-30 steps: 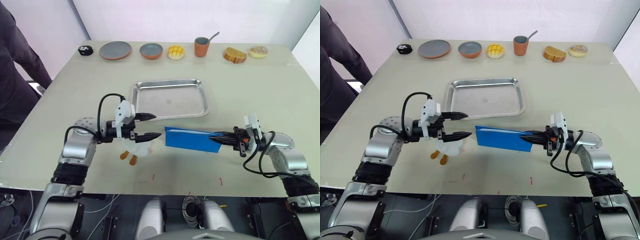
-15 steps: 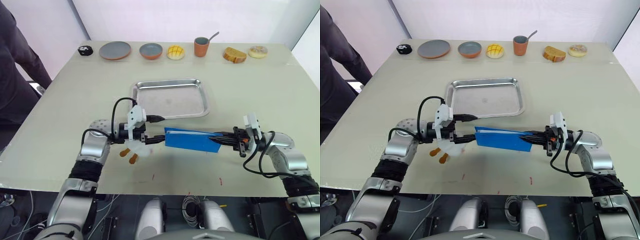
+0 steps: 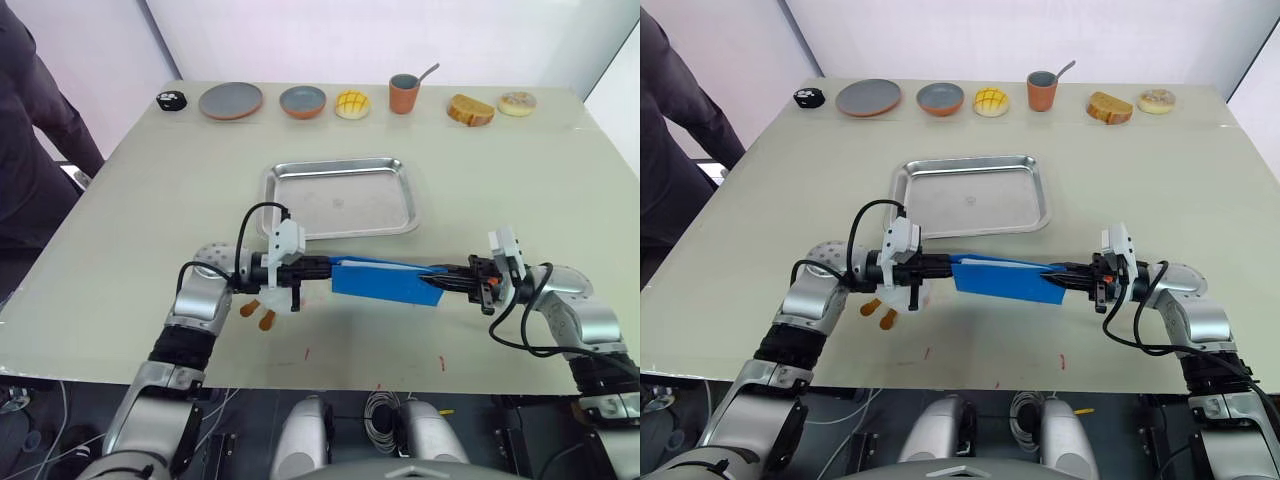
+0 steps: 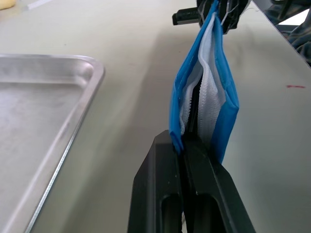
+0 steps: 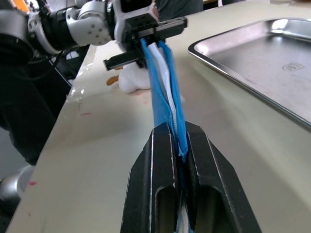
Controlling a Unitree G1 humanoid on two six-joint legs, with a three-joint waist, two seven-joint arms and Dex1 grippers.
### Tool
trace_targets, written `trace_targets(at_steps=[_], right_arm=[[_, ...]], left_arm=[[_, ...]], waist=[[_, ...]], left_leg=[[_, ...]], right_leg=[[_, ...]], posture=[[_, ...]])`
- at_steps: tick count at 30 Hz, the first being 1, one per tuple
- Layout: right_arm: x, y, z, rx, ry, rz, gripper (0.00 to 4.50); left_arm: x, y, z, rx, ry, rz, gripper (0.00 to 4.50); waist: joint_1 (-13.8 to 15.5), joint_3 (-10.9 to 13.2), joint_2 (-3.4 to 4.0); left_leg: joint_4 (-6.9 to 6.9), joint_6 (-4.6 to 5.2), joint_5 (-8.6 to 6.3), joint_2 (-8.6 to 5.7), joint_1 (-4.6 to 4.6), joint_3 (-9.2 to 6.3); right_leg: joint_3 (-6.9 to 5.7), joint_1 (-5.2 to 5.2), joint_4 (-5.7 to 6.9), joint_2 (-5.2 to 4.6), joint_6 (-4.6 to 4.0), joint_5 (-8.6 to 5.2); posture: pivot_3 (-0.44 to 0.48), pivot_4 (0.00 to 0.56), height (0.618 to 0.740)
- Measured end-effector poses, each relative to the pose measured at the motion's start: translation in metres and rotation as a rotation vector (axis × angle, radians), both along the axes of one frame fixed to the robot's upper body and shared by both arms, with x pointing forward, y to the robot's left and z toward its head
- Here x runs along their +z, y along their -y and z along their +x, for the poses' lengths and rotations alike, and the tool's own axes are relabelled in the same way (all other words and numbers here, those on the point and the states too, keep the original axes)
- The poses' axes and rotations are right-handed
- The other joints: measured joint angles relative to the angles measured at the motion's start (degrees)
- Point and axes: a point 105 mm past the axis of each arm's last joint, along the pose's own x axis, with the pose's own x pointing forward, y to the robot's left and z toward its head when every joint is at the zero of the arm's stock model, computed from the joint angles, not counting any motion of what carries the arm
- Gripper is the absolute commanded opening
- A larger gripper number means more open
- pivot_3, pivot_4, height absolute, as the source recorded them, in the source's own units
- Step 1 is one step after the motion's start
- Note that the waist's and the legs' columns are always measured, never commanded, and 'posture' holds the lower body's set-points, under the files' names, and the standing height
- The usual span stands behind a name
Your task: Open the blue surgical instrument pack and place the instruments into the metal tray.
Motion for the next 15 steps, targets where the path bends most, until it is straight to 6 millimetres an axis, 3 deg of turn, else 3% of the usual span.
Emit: trace_targets(at_steps=[8,15], right_arm=[[-0.004,-0.001,-0.022,0.033,-0.021,-0.024,0.00],[-0.004,-0.002,-0.021,0.027,0.038,-0.055,0.00]], left_arm=[[-0.006,-0.002,-0.033,0.005,-0.049,0.001,0.02],[-0.009,-0.002,-0.038,0.030,-0.036,-0.007,0.02]], waist=[[-0.01,0.00,0.00],[0.08,0.00,-0.01]], left_leg=[[-0.01,0.01,-0.01,0.00,0.02,-0.02],[-0.01,0.01,-0.01,0.00,0.03,-0.01]], right_leg=[[0.02,0.00,0.00,0.01,0.00,0.00],[0.02,0.00,-0.01,0.01,0.00,0.00]], posture=[[0.000,0.150,0.740],[0.000,0.150,0.740]])
